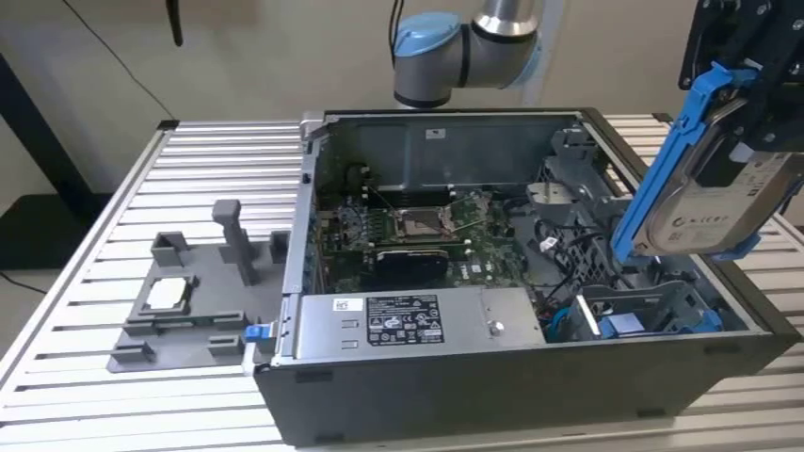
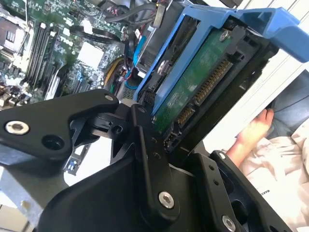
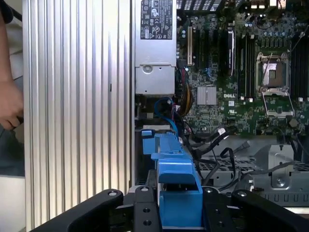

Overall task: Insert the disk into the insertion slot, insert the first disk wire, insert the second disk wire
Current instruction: 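Insert the disk into the insertion slot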

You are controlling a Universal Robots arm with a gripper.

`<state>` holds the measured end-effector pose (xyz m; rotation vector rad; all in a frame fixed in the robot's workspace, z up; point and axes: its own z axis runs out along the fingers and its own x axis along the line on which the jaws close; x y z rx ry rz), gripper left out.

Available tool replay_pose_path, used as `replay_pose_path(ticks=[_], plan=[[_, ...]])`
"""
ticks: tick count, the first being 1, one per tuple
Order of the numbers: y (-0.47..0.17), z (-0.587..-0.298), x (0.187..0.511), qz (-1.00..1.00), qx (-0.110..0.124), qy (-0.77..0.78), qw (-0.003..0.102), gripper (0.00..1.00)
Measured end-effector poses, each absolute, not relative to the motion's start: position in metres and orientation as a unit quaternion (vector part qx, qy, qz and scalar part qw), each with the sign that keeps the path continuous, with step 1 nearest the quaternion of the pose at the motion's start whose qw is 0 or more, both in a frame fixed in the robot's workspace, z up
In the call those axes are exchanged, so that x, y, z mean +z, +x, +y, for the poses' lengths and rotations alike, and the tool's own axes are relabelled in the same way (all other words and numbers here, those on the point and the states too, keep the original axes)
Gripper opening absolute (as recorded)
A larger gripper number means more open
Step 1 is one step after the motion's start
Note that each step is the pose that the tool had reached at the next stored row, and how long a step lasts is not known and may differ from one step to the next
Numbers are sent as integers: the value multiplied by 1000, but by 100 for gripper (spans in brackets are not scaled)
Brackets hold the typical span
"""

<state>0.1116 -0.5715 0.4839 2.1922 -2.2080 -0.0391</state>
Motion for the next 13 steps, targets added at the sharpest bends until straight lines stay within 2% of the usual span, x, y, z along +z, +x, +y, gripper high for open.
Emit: replay_pose_path(ticks=[13], plan=[[117, -572, 460, -702, -12, 711, 15, 33]])
